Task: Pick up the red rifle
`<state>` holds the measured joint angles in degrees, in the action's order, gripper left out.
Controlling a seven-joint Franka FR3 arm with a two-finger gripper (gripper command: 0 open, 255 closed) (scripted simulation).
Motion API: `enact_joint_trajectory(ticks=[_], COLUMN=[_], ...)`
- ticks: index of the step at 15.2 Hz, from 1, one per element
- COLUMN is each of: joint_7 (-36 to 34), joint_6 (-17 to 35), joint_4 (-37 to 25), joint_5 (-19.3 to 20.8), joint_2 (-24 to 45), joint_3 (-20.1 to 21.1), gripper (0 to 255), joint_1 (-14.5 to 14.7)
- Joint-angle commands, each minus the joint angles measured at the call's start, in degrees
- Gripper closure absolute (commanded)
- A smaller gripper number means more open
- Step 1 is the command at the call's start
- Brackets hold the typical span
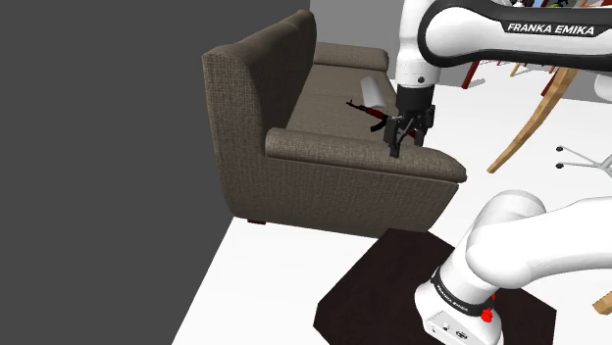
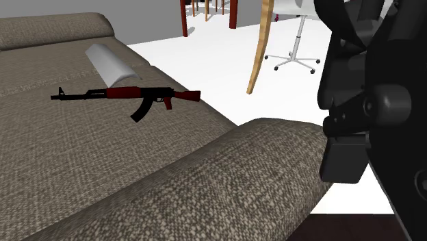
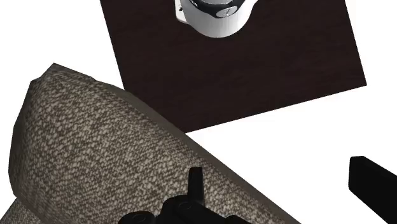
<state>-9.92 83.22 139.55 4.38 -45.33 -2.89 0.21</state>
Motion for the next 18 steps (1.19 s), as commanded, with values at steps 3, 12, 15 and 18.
enact_joint_trajectory(ticks=[3,12,15,18], joint_7=[5.0,27.11,34.56,42.23], joint_6=[1.98,12.93,16.91,20.76], joint_4=[0.76,-0.67,-2.94,-6.08], joint_5=[2.59,11.38,12.52,12.39], joint_2=[-0.26,4.76,8.51,13.12], joint_3=[-3.2,-18.34,-23.58,-29.01], gripper=[0,0,0,0], joint_1=[-0.26,-0.13,0.88,2.67])
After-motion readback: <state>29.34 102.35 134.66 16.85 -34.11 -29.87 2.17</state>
